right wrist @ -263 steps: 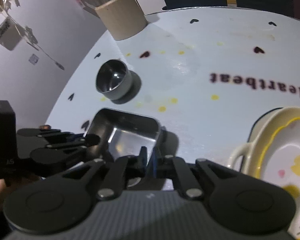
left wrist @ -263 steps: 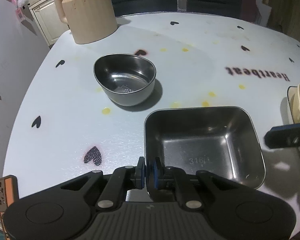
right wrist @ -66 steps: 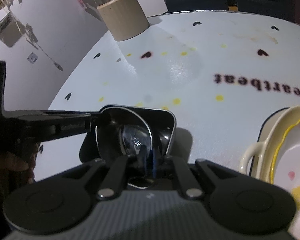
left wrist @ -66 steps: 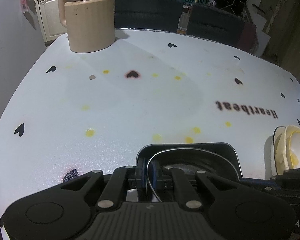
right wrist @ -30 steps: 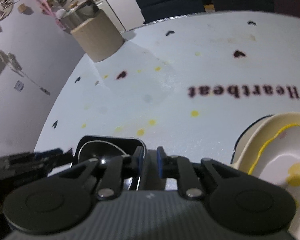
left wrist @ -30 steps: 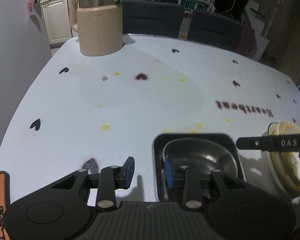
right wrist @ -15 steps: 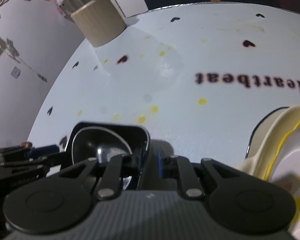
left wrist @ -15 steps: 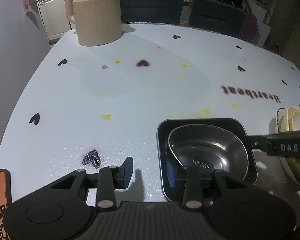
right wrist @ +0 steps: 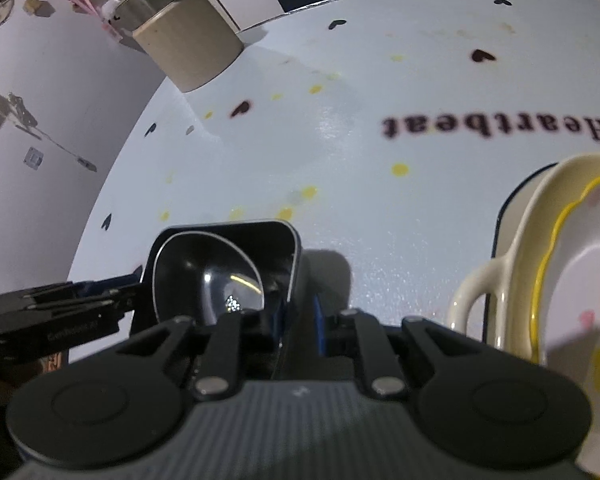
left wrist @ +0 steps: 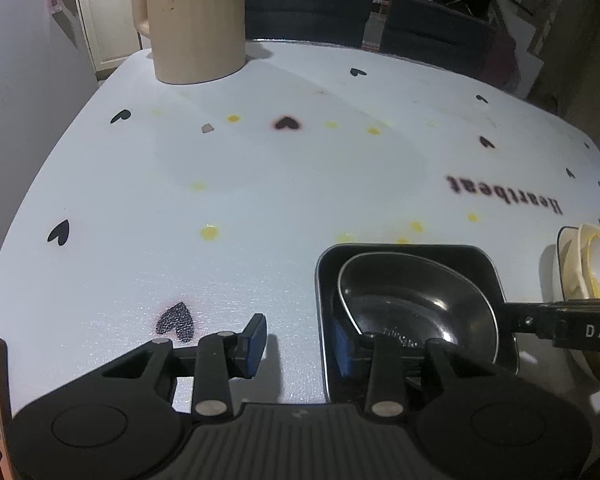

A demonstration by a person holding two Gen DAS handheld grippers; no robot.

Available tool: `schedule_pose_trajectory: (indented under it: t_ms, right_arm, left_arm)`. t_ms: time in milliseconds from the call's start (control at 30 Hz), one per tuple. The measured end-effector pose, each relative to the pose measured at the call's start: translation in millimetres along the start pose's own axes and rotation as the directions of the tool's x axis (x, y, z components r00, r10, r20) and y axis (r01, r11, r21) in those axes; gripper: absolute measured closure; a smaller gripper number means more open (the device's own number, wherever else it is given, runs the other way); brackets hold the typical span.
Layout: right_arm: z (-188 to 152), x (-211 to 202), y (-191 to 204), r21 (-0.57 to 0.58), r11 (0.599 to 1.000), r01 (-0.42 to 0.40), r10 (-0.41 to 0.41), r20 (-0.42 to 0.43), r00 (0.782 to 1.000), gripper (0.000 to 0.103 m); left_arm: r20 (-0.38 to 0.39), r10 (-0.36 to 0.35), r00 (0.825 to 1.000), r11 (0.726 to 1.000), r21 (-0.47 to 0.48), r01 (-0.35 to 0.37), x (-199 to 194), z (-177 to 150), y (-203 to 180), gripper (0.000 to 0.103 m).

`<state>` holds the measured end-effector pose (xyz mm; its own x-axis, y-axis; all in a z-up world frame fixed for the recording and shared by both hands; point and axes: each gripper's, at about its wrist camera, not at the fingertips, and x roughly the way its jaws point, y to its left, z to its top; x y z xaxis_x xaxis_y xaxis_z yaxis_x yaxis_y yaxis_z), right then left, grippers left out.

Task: Organize plates and bowls
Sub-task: 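Grip the rim of the square steel tray holding the oval bowl with both tools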

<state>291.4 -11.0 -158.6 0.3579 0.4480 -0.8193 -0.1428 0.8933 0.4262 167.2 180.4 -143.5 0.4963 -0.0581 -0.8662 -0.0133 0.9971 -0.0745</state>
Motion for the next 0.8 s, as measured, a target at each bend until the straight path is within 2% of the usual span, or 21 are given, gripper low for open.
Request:
schedule_pose_trajectory:
  t_ms: [33,100,133,300,400,533,800]
  right_arm:
    - [-1,-1,-1,0.003,1.000,-0.005,0.005,0.000,1.000,0.085]
    - [-2,-3,-1,0.013,1.000,-0.011,0.011,-0.004,1.000,0.090]
    - [-2,-4,0,0.013,1.000,-0.016,0.016,-0.007,1.000,0.093]
    - [-4,-7,12,-0.033,0.999,0.019,-0.019,-0.001,1.000,0.093]
    - [-3,-5,15,-0.047,0.998,0.030,-0.030,-0.005,1.000,0.094]
    - [-1,1,12,-0.008,1.000,0.014,-0.014,-0.012,1.000,0.093]
    - [-2,1,16,-0.039,0.998,0.046,-0.045,0.019,0.999,0.096]
  left_arm:
    - [-0.004,-0.001,1.000,1.000,-0.002,0.001,1,0,0,0.070]
    - [-0.011,-0.027,1.000,1.000,-0.009,0.027,2,1,1,0.082]
    - [-0.014,-0.039,0.999,0.999,-0.014,0.038,3,1,1,0.084]
    - [-0.021,-0.063,0.998,0.998,-0.005,0.063,5,2,-2,0.096]
    - [-0.026,-0.072,0.997,0.997,-0.003,0.072,6,3,-4,0.098]
    - [-0.029,-0.086,0.996,0.996,-0.009,0.086,6,3,-2,0.098]
    - [-0.023,-0.113,0.993,0.993,-0.024,0.112,5,1,0,0.098]
